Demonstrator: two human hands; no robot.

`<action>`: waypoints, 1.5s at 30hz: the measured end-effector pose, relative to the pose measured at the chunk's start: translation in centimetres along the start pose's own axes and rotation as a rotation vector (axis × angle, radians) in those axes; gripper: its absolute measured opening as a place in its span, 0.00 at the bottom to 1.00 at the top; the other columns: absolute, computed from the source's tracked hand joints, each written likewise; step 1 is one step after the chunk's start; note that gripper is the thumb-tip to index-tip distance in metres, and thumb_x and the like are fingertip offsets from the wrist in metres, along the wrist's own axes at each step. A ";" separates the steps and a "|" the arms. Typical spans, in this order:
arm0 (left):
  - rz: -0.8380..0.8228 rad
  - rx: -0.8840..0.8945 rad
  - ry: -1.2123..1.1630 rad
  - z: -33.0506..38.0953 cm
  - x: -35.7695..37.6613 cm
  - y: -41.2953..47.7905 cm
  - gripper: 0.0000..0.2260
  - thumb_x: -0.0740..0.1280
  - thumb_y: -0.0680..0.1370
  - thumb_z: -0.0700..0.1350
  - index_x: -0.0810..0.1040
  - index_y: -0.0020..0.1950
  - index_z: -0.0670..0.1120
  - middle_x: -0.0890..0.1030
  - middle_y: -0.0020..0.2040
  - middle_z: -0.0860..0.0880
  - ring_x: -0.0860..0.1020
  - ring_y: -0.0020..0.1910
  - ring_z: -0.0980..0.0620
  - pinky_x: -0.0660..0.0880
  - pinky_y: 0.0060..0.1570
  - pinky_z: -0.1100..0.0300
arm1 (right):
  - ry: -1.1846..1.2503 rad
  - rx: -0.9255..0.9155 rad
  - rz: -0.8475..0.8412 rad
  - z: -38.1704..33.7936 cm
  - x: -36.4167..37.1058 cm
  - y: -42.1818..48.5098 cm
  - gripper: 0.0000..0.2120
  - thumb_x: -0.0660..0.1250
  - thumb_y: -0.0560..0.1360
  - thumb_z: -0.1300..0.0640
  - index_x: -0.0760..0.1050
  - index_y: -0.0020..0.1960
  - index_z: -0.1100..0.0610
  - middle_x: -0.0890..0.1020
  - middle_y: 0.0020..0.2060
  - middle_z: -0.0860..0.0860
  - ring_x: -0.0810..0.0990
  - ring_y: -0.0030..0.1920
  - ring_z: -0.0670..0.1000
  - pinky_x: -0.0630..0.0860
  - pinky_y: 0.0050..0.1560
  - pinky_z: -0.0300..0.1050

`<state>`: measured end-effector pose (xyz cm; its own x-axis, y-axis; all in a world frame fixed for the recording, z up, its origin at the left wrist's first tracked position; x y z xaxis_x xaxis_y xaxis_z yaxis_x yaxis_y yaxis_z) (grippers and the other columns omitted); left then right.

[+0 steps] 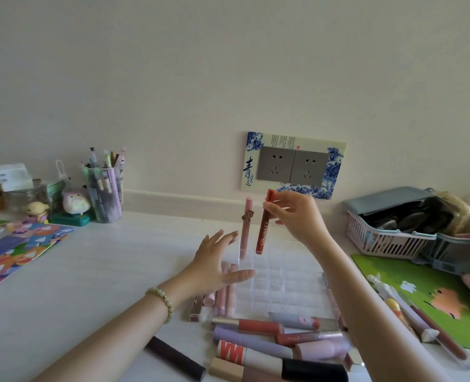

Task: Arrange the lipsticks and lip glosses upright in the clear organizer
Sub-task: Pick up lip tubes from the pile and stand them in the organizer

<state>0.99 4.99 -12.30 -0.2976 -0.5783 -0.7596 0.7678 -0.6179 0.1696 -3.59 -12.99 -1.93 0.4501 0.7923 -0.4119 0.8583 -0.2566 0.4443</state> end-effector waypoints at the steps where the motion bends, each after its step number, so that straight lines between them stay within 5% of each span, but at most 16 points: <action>1: -0.002 0.011 -0.006 0.2 -0.1 0.0 0.55 0.55 0.56 0.82 0.50 0.76 0.55 0.56 0.77 0.57 0.40 0.76 0.55 0.38 0.74 0.48 | -0.002 0.001 -0.008 0.2 0.1 0.0 0.08 0.70 0.72 0.56 0.79 0.50 0.57 0.84 0.39 0.49 0.84 0.39 0.47 0.82 0.42 0.43; 5: -0.011 0.032 -0.031 0.7 -0.1 -0.3 0.54 0.55 0.56 0.81 0.52 0.76 0.54 0.60 0.76 0.56 0.42 0.76 0.58 0.35 0.71 0.56 | -0.017 -0.007 -0.031 0.4 0.5 -0.1 0.09 0.71 0.72 0.57 0.80 0.50 0.60 0.85 0.40 0.51 0.84 0.37 0.48 0.82 0.41 0.40; 19: -0.008 0.058 -0.065 1.0 -0.1 -0.7 0.47 0.59 0.61 0.76 0.57 0.74 0.55 0.62 0.75 0.54 0.44 0.70 0.67 0.35 0.72 0.56 | -0.065 0.018 -0.102 0.7 0.6 -0.1 0.09 0.75 0.68 0.58 0.80 0.47 0.55 0.85 0.40 0.50 0.84 0.40 0.50 0.81 0.47 0.49; 37: -0.006 0.040 -0.050 1.4 -0.2 -1.1 0.39 0.63 0.68 0.70 0.57 0.74 0.54 0.61 0.74 0.57 0.45 0.75 0.60 0.35 0.72 0.56 | -0.040 0.011 -0.092 0.6 0.5 -0.2 0.13 0.75 0.68 0.57 0.78 0.51 0.57 0.84 0.45 0.51 0.83 0.41 0.48 0.80 0.45 0.44; 40: -0.017 -0.004 -0.061 2.2 -0.8 -1.6 0.37 0.65 0.71 0.63 0.55 0.75 0.53 0.57 0.66 0.64 0.46 0.70 0.64 0.41 0.74 0.53 | -0.096 -0.040 -0.053 -0.5 -0.2 -0.4 0.15 0.74 0.68 0.55 0.77 0.53 0.56 0.82 0.46 0.49 0.82 0.43 0.45 0.78 0.46 0.37; 42: -0.028 -0.003 -0.128 2.0 -1.5 -1.9 0.41 0.66 0.68 0.67 0.55 0.75 0.54 0.61 0.65 0.65 0.53 0.72 0.61 0.57 0.73 0.51 | -0.120 -0.093 0.025 -1.8 -1.2 -0.8 0.14 0.74 0.68 0.53 0.77 0.51 0.54 0.81 0.45 0.47 0.80 0.43 0.44 0.77 0.44 0.35; 45: -0.056 0.019 -0.117 1.7 -3.4 -3.4 0.43 0.66 0.64 0.71 0.59 0.74 0.55 0.66 0.68 0.62 0.61 0.71 0.61 0.60 0.67 0.63 | -0.073 -0.129 0.022 -3.9 -1.9 -2.1 0.09 0.74 0.68 0.53 0.78 0.46 0.54 0.82 0.41 0.47 0.80 0.39 0.44 0.78 0.41 0.36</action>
<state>-1.54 8.15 -9.25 -0.4049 -0.6001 -0.6899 0.7374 -0.6604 0.1417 -7.25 -11.83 0.98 0.4892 0.7439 -0.4554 0.8115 -0.1968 0.5502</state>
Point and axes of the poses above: each hand's wrist, its own y-axis towards the middle knuckle, its own x-axis out of the palm, z = x × y, the point moved 3 cm from there along y, towards the middle knuckle
